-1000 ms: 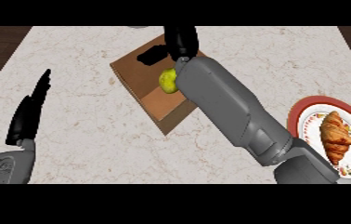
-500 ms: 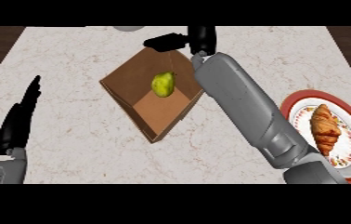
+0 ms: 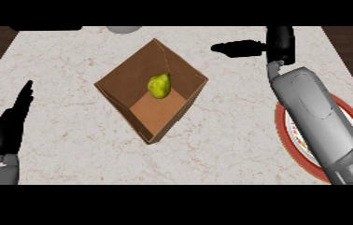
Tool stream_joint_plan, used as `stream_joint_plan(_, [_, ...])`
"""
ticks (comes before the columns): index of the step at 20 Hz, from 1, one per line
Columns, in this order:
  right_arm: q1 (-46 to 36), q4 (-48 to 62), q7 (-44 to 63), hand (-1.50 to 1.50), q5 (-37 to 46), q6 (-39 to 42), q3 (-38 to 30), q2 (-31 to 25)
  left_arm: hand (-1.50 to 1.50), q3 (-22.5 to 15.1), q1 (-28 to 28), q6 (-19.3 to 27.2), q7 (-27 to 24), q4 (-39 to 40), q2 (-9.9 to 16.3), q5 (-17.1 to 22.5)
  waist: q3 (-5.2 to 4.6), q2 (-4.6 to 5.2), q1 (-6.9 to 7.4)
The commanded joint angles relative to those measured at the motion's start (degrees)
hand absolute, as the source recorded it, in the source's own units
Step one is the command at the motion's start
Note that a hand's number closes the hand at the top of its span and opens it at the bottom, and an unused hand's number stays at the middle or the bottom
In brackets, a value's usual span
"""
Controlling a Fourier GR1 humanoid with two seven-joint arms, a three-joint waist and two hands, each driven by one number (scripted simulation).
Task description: Pick the pear from the plate and place it in the cardboard box
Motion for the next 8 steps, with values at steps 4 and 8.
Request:
stream_joint_plan(4, [14.17, -12.99, -2.21, -1.5, -6.16, 11.33, -7.5, -12.13, 0.0, 0.06, -0.02, 0.52, -0.73, 0.89, -0.7, -0.74, -0.02, 0.18, 0.03])
stream_joint_plan(8, [22.76, -19.02, -2.96, -1.5, -7.42, 17.89, -8.35, -16.28, 0.0, -2.09, 1.64, 0.77, 3.91, -6.16, -2.68, -1.54, 0.01, 0.07, 0.23])
